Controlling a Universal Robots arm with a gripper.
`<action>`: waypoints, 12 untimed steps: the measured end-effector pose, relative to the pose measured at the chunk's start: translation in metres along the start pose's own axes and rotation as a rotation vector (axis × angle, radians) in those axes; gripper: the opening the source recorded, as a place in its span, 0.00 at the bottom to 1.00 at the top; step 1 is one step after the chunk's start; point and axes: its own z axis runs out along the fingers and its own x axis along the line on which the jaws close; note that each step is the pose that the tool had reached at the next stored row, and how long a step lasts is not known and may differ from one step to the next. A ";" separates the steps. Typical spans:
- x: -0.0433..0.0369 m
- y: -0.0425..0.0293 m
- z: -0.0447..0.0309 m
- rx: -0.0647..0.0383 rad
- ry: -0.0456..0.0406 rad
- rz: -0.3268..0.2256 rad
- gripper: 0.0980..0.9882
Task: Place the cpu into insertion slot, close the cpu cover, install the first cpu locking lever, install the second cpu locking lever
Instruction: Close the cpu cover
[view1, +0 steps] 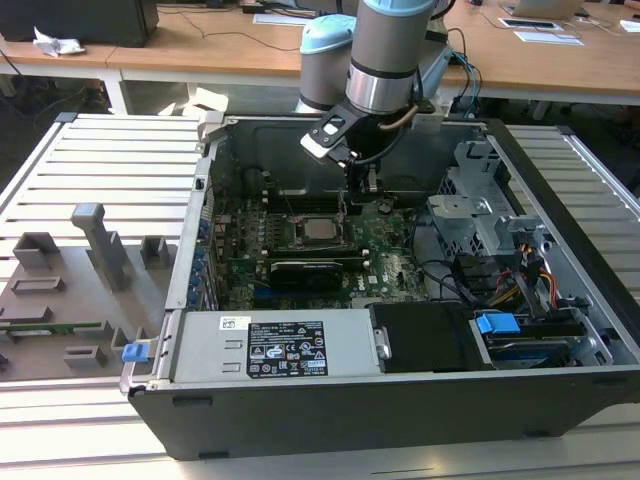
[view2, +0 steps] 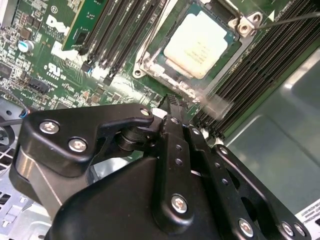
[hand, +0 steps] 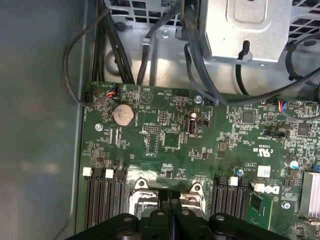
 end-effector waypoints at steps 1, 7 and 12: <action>0.0001 -0.0019 0.0001 0.000 0.0000 0.000 0.01; 0.0009 -0.0124 0.0003 0.000 0.0000 0.000 0.01; 0.0014 -0.0179 0.0004 0.000 0.0000 0.000 0.01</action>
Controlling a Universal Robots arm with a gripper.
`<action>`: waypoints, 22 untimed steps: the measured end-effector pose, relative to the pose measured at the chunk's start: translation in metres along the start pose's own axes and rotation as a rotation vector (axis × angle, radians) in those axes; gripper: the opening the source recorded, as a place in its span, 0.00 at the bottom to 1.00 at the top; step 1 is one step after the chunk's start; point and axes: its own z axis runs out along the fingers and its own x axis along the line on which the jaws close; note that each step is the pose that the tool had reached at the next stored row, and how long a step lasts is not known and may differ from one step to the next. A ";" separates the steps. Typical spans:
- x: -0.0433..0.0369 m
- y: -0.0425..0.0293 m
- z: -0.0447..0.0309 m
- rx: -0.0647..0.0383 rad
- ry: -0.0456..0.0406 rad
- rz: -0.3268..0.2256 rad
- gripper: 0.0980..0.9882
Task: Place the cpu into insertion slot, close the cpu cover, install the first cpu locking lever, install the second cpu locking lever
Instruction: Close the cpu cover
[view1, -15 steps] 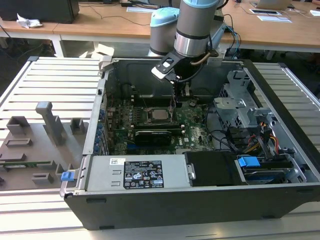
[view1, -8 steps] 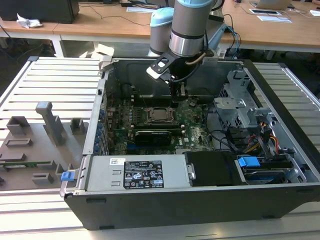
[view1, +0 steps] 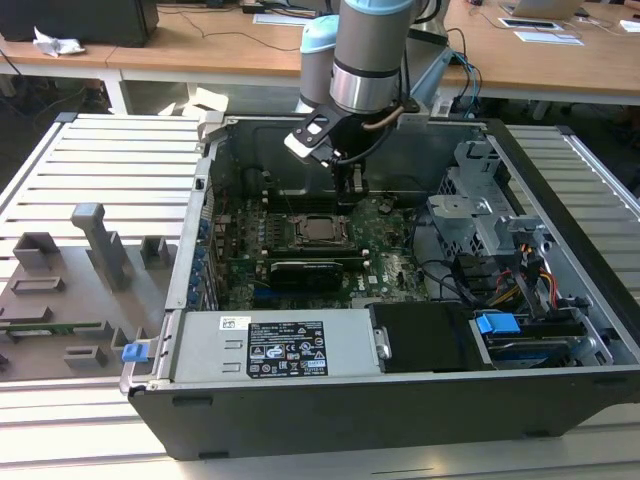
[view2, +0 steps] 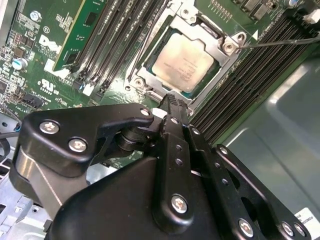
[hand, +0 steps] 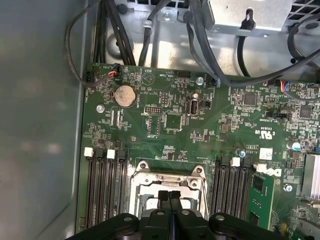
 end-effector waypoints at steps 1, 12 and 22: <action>0.0001 -0.0008 0.0000 0.000 0.0000 0.000 0.01; 0.0010 -0.0133 0.0004 0.000 0.0001 0.000 0.01; 0.0018 -0.0228 0.0006 0.000 0.0000 0.000 0.01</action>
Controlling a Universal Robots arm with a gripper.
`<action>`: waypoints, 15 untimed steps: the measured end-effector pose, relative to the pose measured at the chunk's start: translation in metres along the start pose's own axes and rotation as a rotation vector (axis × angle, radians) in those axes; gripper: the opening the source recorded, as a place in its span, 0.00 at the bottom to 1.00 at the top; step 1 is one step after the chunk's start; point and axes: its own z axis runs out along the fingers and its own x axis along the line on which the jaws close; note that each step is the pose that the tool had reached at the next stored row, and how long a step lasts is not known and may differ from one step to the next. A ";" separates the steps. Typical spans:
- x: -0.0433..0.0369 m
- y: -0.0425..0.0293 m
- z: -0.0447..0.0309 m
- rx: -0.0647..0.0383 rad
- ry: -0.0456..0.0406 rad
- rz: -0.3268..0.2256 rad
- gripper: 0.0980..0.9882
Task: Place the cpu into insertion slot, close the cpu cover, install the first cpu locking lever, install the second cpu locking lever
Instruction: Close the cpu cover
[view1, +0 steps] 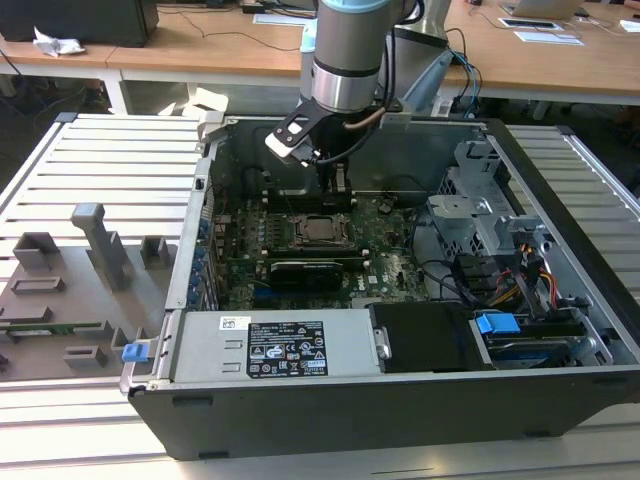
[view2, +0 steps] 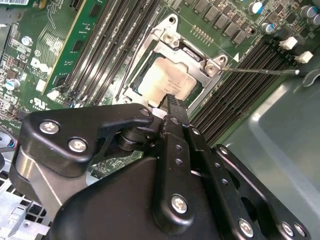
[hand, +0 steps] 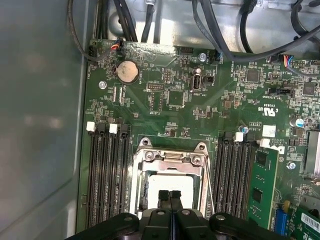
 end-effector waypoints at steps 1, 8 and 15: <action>0.0001 -0.0016 0.0000 0.000 0.0000 0.000 0.01; 0.0006 -0.0081 0.0002 0.000 0.0001 0.000 0.01; 0.0016 -0.0209 0.0016 0.000 0.0000 0.000 0.01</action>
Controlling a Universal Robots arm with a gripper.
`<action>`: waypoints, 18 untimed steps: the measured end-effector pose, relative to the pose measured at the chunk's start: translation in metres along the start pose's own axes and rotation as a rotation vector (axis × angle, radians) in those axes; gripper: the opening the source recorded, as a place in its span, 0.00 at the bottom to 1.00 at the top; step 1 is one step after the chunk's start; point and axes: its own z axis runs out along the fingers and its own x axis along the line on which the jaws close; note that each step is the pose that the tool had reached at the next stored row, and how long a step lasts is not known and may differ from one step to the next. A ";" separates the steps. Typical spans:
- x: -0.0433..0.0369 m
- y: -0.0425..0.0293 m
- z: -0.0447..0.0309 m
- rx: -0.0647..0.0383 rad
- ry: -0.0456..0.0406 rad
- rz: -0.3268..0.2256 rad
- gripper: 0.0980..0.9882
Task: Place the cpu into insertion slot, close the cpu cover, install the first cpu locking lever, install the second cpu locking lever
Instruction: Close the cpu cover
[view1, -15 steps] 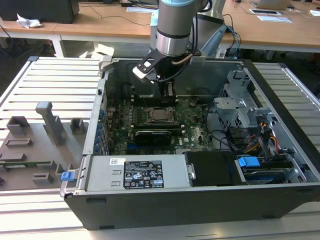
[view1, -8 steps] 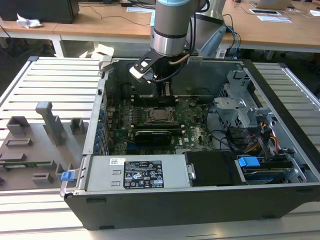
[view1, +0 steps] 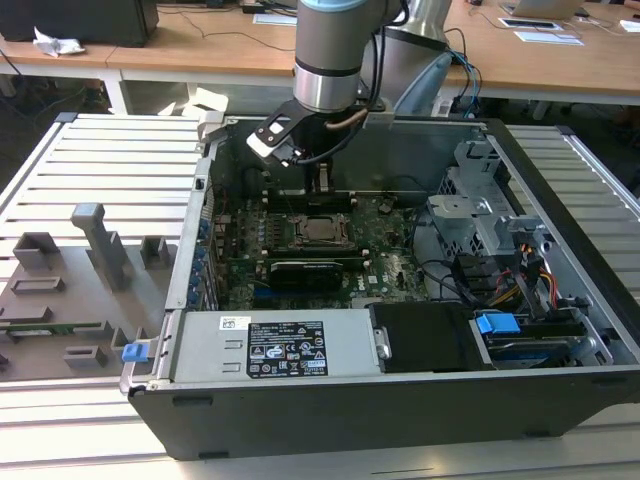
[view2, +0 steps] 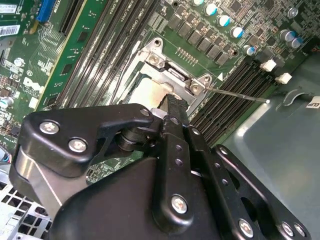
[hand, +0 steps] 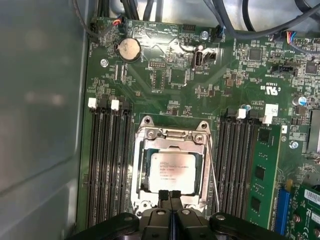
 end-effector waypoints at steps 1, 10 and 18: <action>0.0001 -0.0006 0.0009 0.000 0.0001 0.000 0.01; 0.0014 -0.0132 0.0262 0.000 0.0000 0.000 0.01; 0.0017 -0.0167 0.0325 0.000 -0.0001 -0.001 0.01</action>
